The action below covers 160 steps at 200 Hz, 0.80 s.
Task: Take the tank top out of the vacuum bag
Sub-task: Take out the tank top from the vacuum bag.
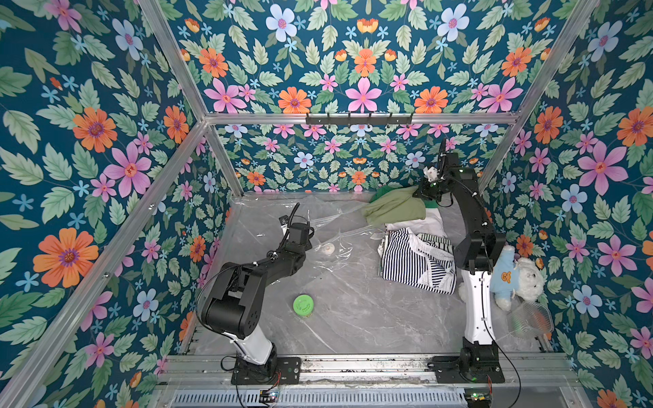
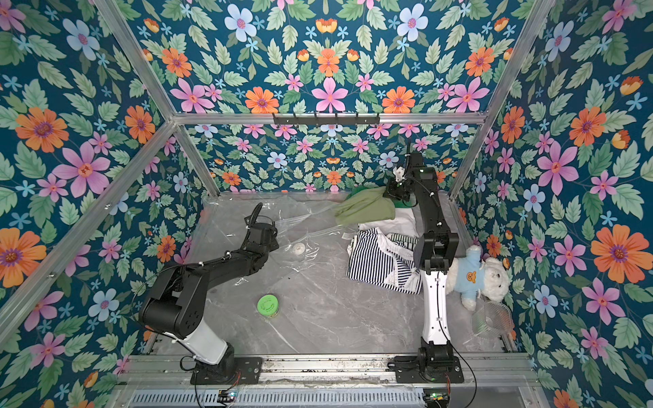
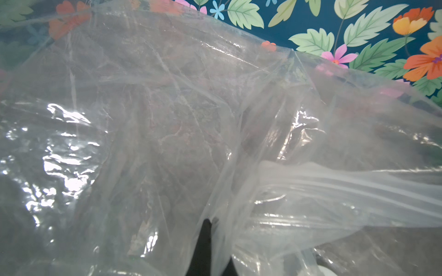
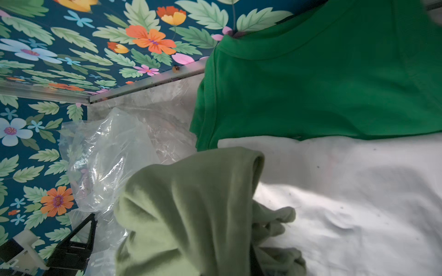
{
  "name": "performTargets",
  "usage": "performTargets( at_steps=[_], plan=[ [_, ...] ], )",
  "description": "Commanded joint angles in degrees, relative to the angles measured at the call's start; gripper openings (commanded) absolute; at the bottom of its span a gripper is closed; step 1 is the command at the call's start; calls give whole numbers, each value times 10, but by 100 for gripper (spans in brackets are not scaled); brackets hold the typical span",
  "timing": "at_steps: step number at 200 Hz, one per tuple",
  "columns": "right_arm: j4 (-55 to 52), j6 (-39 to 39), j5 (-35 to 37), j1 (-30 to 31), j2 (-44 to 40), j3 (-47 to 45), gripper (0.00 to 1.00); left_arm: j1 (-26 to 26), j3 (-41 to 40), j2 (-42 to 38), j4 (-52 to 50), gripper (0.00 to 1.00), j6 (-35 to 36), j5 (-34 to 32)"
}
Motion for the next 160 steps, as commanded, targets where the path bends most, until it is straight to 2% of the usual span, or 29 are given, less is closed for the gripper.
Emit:
performTargets(
  at_steps=[1,70,126,160],
  plan=[
    [15,-4,28,-13,-5,2,0,3,1,1,-31,0,2,-34],
    [-11,-5,74,-15,-7,-18,0,3,-2,3,-32,0,2,-36],
    [39,30,160,-20,-62,-149,0,3,-7,3,-31,0,4,-41],
    [50,34,198,-23,-48,-163,0,4,-10,3,-29,0,4,-40]
  ],
)
